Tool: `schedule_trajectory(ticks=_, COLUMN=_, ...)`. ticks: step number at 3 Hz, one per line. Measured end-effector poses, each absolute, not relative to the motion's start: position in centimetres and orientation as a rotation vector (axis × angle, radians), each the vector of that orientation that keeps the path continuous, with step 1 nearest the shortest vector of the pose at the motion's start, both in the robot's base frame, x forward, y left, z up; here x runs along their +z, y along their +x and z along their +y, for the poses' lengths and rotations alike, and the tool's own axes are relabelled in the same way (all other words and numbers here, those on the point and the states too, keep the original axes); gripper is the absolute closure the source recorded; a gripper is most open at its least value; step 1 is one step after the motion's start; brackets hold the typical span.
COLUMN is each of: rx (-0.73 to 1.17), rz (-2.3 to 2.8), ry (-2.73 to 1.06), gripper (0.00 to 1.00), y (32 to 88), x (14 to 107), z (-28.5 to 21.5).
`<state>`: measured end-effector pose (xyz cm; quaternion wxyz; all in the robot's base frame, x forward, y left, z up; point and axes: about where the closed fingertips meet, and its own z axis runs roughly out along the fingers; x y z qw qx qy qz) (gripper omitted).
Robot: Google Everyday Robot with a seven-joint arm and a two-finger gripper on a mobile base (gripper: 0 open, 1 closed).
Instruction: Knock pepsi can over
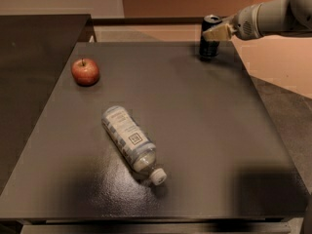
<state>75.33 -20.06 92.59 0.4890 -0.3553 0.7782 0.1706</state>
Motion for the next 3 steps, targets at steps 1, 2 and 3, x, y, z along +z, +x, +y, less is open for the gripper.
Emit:
schedule_trajectory(ticks=1, rx=0.442, rz=1.908, ry=-1.021, gripper=1.00, y=72.9, x=93.8, z=-18.7)
schedule_trajectory(ticks=2, rx=0.442, rz=1.937, ry=-1.210, gripper=1.00, y=70.1, x=94.5, z=-17.1)
schedule_trajectory(ticks=3, rx=0.426, rz=1.976, ry=-1.415, gripper=1.00, y=66.8, x=94.7, z=-15.6)
